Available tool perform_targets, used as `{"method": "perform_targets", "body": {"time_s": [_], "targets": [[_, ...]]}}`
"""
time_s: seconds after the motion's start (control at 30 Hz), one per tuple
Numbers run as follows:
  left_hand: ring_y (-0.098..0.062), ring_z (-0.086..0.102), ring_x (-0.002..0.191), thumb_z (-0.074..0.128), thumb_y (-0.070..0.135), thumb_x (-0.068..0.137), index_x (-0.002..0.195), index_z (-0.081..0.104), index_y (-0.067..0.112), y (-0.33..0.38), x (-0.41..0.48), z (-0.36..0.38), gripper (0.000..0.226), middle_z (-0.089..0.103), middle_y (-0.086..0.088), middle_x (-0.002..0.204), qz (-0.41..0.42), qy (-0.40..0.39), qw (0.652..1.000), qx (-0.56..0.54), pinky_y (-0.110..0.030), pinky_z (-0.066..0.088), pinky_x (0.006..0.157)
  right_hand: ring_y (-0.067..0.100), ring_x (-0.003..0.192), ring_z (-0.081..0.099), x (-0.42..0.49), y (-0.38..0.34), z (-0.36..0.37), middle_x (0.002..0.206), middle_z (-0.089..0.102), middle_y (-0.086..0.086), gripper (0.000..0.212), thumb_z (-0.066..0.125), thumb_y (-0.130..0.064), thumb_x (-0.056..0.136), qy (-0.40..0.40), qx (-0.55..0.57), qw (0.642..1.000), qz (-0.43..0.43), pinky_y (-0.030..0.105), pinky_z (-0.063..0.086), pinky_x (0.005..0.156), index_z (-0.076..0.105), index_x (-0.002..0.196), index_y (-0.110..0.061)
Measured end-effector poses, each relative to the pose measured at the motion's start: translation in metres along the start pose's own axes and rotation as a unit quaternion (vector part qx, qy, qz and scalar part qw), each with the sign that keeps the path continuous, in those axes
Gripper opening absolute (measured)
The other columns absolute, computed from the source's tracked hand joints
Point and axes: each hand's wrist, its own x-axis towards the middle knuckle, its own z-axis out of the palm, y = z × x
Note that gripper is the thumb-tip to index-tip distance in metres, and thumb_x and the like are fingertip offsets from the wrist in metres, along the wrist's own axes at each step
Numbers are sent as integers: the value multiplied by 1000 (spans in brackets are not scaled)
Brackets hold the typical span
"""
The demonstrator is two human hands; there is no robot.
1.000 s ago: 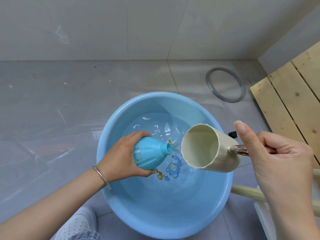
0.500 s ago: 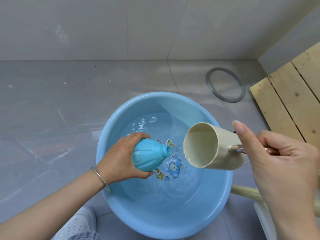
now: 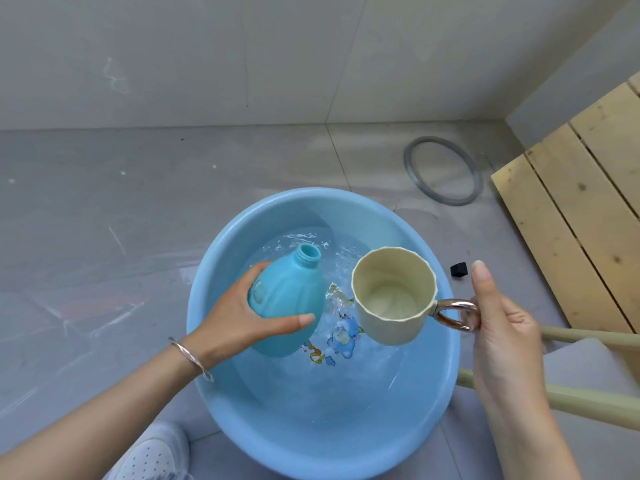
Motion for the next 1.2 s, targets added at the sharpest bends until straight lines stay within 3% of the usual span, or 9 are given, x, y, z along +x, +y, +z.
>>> {"method": "perform_targets", "body": {"time_s": [0.1, 0.2, 0.37, 0.47, 0.6, 0.77, 0.87, 1.07, 1.2], "targets": [[-4, 67, 94, 87, 48, 38, 113, 54, 38, 4, 0, -2, 82, 70, 15, 104, -4, -7, 998, -65, -16, 53, 72, 11, 50, 29, 8, 18, -2, 55, 30, 6, 49, 63, -39, 84, -54, -85, 995, -11, 14, 26, 43, 39, 57, -6], [-5, 68, 94, 88, 62, 29, 116, 55, 35, 9, 2, -7, 96, 71, 13, 105, -1, 4, 996, -90, -14, 52, 71, 6, 43, 24, 14, 44, 3, 43, 28, -10, 46, 65, -26, 88, -136, -179, 974, -22, 15, 20, 41, 39, 56, -6], [-6, 69, 93, 86, 69, 24, 110, 60, 32, 17, 3, -13, 97, 73, 11, 101, 11, 20, 991, -131, -16, 54, 70, 14, 55, 36, 14, 89, 13, 48, 37, -9, 39, 61, -26, 90, -178, -378, 899, -130, 25, 29, 61, 40, 59, -18], [-9, 68, 95, 87, 68, 23, 109, 60, 32, 24, 4, -17, 97, 73, 10, 102, 20, 25, 988, -154, -22, 54, 75, 23, 61, 44, 15, 102, 19, 54, 40, -10, 35, 61, -24, 88, -166, -465, 835, -242, 31, 26, 69, 39, 62, -21], [-14, 67, 100, 87, 67, 25, 117, 57, 22, 33, 5, -23, 107, 72, 5, 107, 27, 24, 984, -175, -26, 55, 79, 25, 58, 50, 11, 114, 33, 53, 48, -3, 34, 65, -20, 77, -172, -531, 766, -319, 33, 28, 68, 34, 64, -27], [-16, 67, 101, 88, 65, 25, 121, 56, 19, 42, 5, -24, 111, 71, 2, 110, 23, 11, 980, -195, -30, 58, 81, 22, 58, 49, -10, 133, 56, 55, 49, -4, 26, 67, -15, 75, -211, -528, 742, -356, 30, 30, 73, 45, 62, -20], [-16, 68, 100, 89, 64, 26, 120, 57, 19, 43, 5, -23, 109, 71, 2, 109, 19, 10, 980, -198, -27, 58, 75, 18, 61, 46, -25, 146, 64, 60, 49, -7, 19, 50, -25, 84, -262, -470, 759, -365, 25, 29, 78, 46, 66, -21], [-15, 69, 98, 89, 62, 28, 111, 62, 25, 44, 6, -17, 95, 73, 3, 106, 13, 6, 979, -202, -25, 56, 75, 2, 70, 34, -44, 148, 66, 68, 51, -14, 19, 50, -33, 88, -366, -350, 809, -298, 19, 25, 87, 51, 72, -22], [-17, 68, 101, 88, 65, 28, 114, 61, 25, 44, 7, -17, 98, 72, 2, 108, 0, 18, 980, -197, -28, 57, 77, 4, 66, 36, -49, 134, 64, 60, 45, -17, 28, 56, -46, 79, -368, -201, 904, -89, 16, 30, 69, 45, 62, -27]]}}
